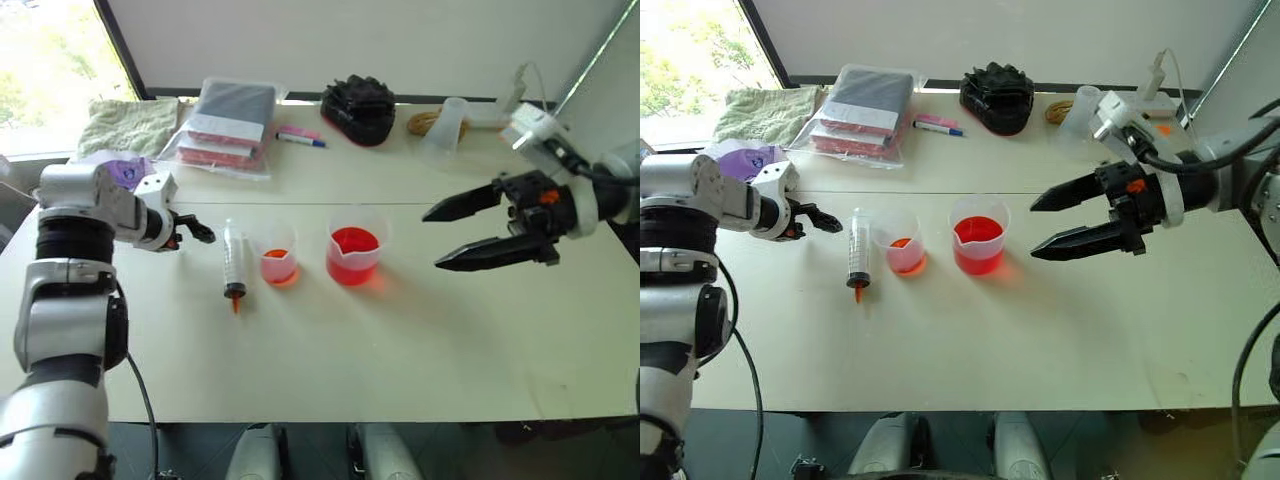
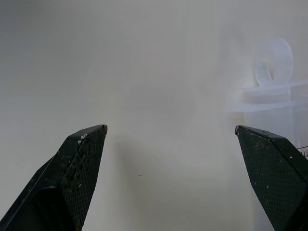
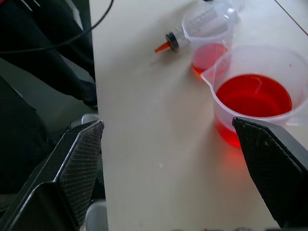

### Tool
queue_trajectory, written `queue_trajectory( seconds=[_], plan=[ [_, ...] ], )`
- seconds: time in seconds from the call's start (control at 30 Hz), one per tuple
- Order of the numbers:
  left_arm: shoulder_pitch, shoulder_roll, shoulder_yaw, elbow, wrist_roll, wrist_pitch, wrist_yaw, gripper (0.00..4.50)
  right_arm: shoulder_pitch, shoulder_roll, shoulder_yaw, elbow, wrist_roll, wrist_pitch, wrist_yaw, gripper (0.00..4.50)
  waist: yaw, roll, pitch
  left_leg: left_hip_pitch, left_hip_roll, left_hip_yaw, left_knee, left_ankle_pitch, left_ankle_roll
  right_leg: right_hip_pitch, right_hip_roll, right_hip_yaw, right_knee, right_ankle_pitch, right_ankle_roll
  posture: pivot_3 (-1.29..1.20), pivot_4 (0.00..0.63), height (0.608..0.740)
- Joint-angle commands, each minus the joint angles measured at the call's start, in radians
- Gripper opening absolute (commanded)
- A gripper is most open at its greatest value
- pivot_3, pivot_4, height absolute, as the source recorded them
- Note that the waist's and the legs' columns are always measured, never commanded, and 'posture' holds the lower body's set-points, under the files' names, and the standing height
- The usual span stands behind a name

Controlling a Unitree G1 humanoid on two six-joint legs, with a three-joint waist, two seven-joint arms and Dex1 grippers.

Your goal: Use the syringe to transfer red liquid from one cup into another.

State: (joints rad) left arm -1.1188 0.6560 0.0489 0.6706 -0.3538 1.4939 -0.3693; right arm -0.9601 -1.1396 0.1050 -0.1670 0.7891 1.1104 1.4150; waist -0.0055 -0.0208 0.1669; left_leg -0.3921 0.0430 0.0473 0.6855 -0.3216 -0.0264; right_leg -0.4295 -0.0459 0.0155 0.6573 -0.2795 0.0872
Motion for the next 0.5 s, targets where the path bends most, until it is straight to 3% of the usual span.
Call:
queue_trajectory(
  seconds=[0.03, 0.27, 0.5],
  plan=[
    [-0.046, -0.021, 0.059, -0.031, 0.017, 0.049, 0.037, 4.49, -0.021, 0.016, -0.011, 0.000, -0.002, 0.007, -0.010, 4.50, 0.001, 0.000, 0.000, 0.000, 0.000, 0.000, 0.000, 0.000, 0.000, 0.000, 0.000, 0.000, 0.000, 0.000, 0.000, 0.00, 0.150, 0.740],
    [-0.116, -0.057, 0.149, -0.019, 0.040, 0.103, 0.087, 4.49, 0.004, 0.033, -0.031, -0.016, -0.001, 0.009, -0.054, 4.50, -0.003, 0.000, 0.000, 0.000, -0.002, 0.000, 0.000, 0.000, 0.000, 0.000, -0.002, 0.000, 0.000, 0.000, 0.001, 0.00, 0.150, 0.740],
    [-0.141, -0.083, 0.164, -0.011, 0.058, 0.121, 0.114, 4.49, 0.028, 0.041, -0.052, -0.030, 0.006, -0.002, -0.088, 4.50, -0.006, 0.000, 0.000, 0.000, -0.001, 0.000, 0.000, 0.000, -0.001, 0.000, -0.002, 0.000, 0.001, 0.000, 0.001, 0.00, 0.150, 0.740]
  ],
)
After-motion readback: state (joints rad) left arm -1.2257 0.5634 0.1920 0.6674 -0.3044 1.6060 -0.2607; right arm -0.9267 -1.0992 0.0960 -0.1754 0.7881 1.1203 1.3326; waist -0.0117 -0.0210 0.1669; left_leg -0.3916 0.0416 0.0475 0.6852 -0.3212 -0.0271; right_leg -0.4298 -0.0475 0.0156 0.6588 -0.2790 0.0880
